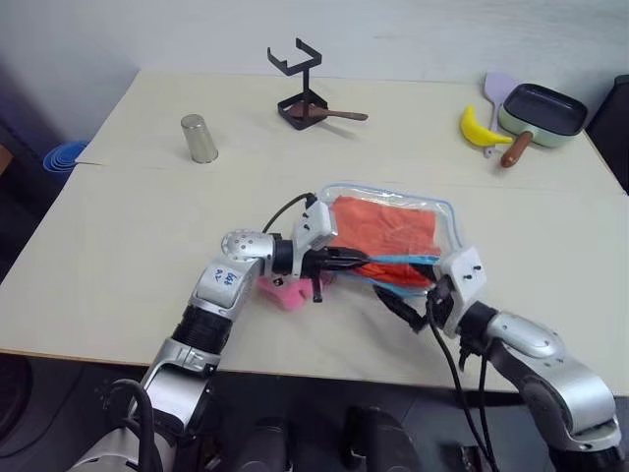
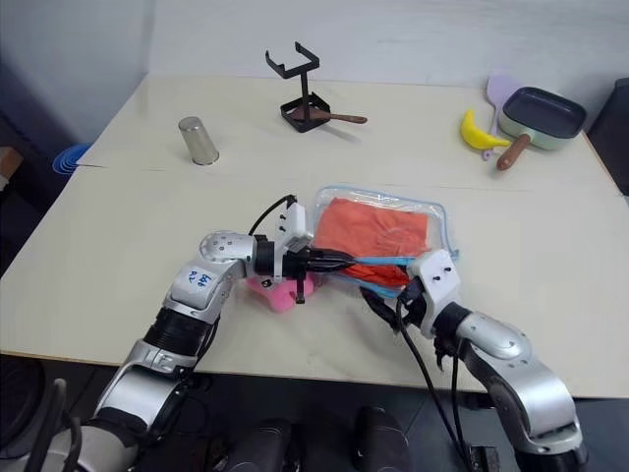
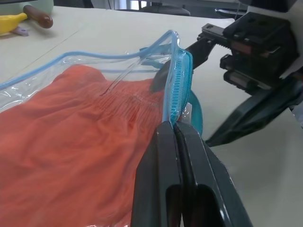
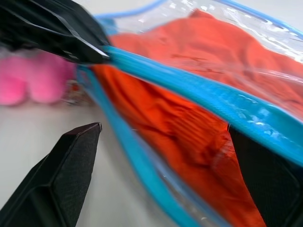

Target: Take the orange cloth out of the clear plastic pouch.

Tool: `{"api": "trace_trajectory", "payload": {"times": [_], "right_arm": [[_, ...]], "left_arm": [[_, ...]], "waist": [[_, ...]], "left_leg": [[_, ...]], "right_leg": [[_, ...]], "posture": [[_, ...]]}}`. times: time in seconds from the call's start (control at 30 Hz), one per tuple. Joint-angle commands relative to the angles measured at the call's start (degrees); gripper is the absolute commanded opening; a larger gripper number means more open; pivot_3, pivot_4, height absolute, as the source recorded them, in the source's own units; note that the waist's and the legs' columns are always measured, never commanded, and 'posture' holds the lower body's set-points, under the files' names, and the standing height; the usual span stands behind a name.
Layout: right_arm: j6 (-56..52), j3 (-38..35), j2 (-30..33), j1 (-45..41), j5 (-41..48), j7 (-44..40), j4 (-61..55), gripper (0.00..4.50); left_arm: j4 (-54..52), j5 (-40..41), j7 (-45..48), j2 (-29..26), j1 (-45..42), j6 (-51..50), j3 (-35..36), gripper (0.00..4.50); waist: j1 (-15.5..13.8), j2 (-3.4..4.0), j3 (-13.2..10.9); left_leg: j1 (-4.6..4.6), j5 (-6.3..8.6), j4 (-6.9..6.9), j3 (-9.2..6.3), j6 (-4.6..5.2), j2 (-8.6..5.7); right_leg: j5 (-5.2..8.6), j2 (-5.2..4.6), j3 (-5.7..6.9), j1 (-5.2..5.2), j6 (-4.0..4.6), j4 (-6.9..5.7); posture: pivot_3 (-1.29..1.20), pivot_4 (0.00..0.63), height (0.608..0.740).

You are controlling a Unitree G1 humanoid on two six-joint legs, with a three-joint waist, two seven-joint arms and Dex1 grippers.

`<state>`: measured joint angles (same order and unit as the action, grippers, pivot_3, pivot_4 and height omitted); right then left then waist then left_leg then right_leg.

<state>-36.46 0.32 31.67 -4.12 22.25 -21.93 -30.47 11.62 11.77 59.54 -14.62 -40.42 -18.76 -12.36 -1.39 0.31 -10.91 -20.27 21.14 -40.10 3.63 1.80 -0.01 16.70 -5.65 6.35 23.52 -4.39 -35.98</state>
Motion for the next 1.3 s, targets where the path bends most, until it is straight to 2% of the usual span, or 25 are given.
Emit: {"api": "trace_trajectory", "payload": {"times": [0.03,0.13,0.17,0.33,0.4,0.53,0.67,0.87,0.97,1.07,1.13,1.3], "right_arm": [[1.2,1.7,-2.2,-1.8,-4.0,3.1,0.5,4.5],[-1.3,0.4,-8.3,-3.3,-0.5,5.5,-0.2,4.5],[-1.1,1.3,-7.9,-3.5,-2.5,5.7,-0.2,4.5],[4.6,7.8,-2.0,-4.6,-14.3,4.3,2.9,4.5],[6.6,8.9,-0.8,-4.9,-15.8,2.9,3.7,4.5],[10.6,13.4,5.4,-6.4,-21.7,-2.9,5.8,4.5],[11.5,16.5,7.2,-8.7,-23.6,-8.2,7.7,4.5],[9.7,20.3,3.8,-14.4,-30.0,-7.9,12.9,4.5],[6.8,20.3,0.2,-17.0,-32.0,-5.5,16.1,4.5],[3.4,17.6,-4.8,-17.4,-30.7,-2.9,18.1,4.5],[0.8,13.0,-9.6,-17.3,-26.7,-1.4,17.6,4.5],[1.9,7.4,-11.0,-15.8,-21.8,-3.9,14.7,4.5]], "left_arm": [[-2.8,1.2,0.2,-0.1,0.3,0.5,0.0,0.01],[-2.9,0.8,0.5,-0.1,0.6,1.3,-0.5,0.01],[-2.9,0.8,0.5,-0.1,0.7,1.3,-0.4,0.01],[-2.5,0.9,0.3,0.0,0.6,1.9,-0.3,0.01],[-2.2,0.9,0.3,0.1,0.4,2.1,-0.3,0.01],[-1.2,0.9,-0.2,0.5,-0.3,2.6,0.2,0.01],[-0.1,1.0,-0.4,1.0,-1.0,2.9,0.4,0.01],[0.6,1.0,-0.3,1.7,-1.3,3.2,0.3,0.01],[0.8,1.1,-0.3,2.1,-1.4,3.1,0.3,0.01],[1.0,1.1,-0.3,2.2,-1.5,3.2,0.2,0.01],[1.1,1.0,-0.5,2.3,-1.6,3.3,0.3,0.01],[1.6,0.9,-0.9,2.0,-1.6,3.4,0.8,0.01]], "waist": [[0.1,0.0,0.0],[0.2,0.0,0.0],[0.2,0.0,0.0],[0.0,0.0,0.0],[0.1,0.0,0.0],[0.1,0.0,0.0],[0.3,0.0,0.0],[0.8,-0.11,0.1],[1.3,-0.2,0.1],[1.7,-0.32,0.2],[1.7,-0.34,0.2],[1.5,-0.33,0.2]], "left_leg": [[0.0,0.0,0.0,0.0,0.0,0.01],[0.0,-0.01,0.01,0.03,-0.02,0.05],[0.0,-0.02,0.01,0.03,-0.04,0.07],[-0.02,-0.02,0.01,0.02,-0.02,-0.03],[-0.03,-0.02,0.02,0.01,-0.02,-0.03],[-0.03,-0.02,0.02,0.03,-0.01,-0.02],[-0.01,-0.02,0.01,0.04,-0.02,0.04],[0.03,-0.03,0.01,0.05,-0.03,0.07],[0.09,-0.06,0.0,0.05,-0.08,0.08],[0.13,-0.09,0.0,0.05,-0.14,0.13],[0.16,-0.11,0.0,0.05,-0.17,0.14],[0.05,-0.12,0.01,0.02,-0.16,0.12]], "right_leg": [[0.0,0.01,0.0,0.0,0.0,0.0],[0.0,0.03,-0.03,0.04,0.0,-0.02],[0.0,0.05,-0.03,0.04,0.0,-0.02],[-0.01,0.02,-0.03,0.04,-0.01,0.0],[-0.01,0.02,-0.02,0.04,-0.01,0.01],[-0.01,0.03,-0.03,0.05,-0.01,0.0],[-0.01,0.04,-0.03,0.05,-0.01,-0.01],[-0.01,0.03,-0.03,0.03,-0.01,-0.02],[-0.01,0.01,-0.04,0.0,-0.01,-0.02],[-0.02,0.03,-0.06,-0.02,0.01,-0.04],[-0.02,0.03,-0.07,-0.02,0.03,-0.05],[-0.05,0.02,-0.05,0.02,0.06,-0.09]], "posture": [[0.0,0.15,0.74],[0.0,0.15,0.74],[0.0,0.15,0.74],[0.0,0.15,0.74],[0.0,0.15,0.74],[0.0,0.15,0.74],[0.0,0.15,0.74],[0.0,0.15,0.74],[0.0,0.15,0.74],[0.0,0.15,0.74],[0.0,0.15,0.74],[0.0,0.15,0.74]]}}
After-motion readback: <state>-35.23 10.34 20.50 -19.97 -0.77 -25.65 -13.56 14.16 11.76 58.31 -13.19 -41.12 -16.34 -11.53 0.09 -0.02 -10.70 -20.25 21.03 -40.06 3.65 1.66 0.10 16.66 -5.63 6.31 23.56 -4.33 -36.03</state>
